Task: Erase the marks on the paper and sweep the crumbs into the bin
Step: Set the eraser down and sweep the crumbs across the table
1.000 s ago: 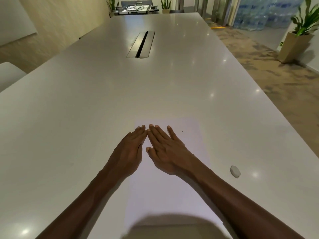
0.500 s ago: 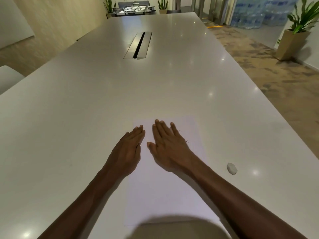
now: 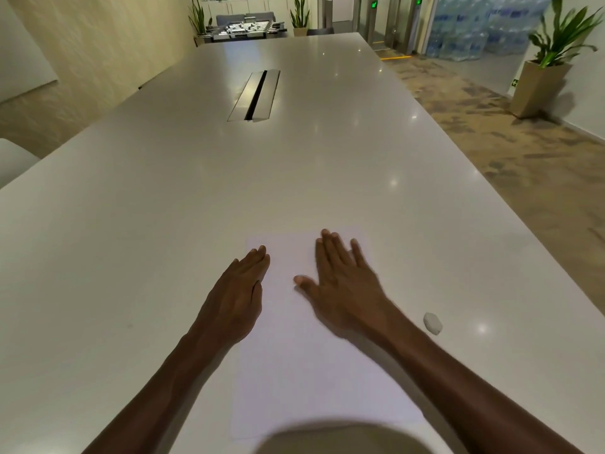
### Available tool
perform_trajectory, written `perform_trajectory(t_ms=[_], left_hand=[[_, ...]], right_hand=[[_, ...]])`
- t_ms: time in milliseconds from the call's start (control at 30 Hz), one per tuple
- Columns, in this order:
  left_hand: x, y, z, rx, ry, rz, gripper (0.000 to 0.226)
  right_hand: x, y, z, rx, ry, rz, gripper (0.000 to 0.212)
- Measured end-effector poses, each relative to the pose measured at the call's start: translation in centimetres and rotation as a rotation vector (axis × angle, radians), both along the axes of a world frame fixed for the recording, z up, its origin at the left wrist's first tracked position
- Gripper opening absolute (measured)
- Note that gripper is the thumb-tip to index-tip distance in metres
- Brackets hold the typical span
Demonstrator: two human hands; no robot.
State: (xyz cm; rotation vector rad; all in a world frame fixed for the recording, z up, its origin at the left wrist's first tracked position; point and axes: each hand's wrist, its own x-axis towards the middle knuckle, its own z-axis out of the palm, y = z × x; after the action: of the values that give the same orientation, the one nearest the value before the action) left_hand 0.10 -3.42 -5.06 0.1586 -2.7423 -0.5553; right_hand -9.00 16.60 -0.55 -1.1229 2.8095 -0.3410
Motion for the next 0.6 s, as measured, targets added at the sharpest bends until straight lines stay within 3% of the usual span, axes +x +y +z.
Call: perform_trajectory(t_ms=[167, 433, 600], left_hand=[[0.0, 0.2, 0.2, -0.006, -0.003, -0.001, 0.063], [0.0, -0.2, -0.3, 0.009, -0.001, 0.0, 0.063], [-0.1, -0.1, -0.2, 0.006, -0.011, 0.003, 0.065]], right_hand=[[2.6, -1.1, -1.2, 0.07, -0.063, 0.185, 0.082], [-1.6, 3.6, -0.9, 0.106, 0.006, 0.018, 0.084], [2.7, 4.8, 0.4, 0.01, -0.04, 0.266, 0.074]])
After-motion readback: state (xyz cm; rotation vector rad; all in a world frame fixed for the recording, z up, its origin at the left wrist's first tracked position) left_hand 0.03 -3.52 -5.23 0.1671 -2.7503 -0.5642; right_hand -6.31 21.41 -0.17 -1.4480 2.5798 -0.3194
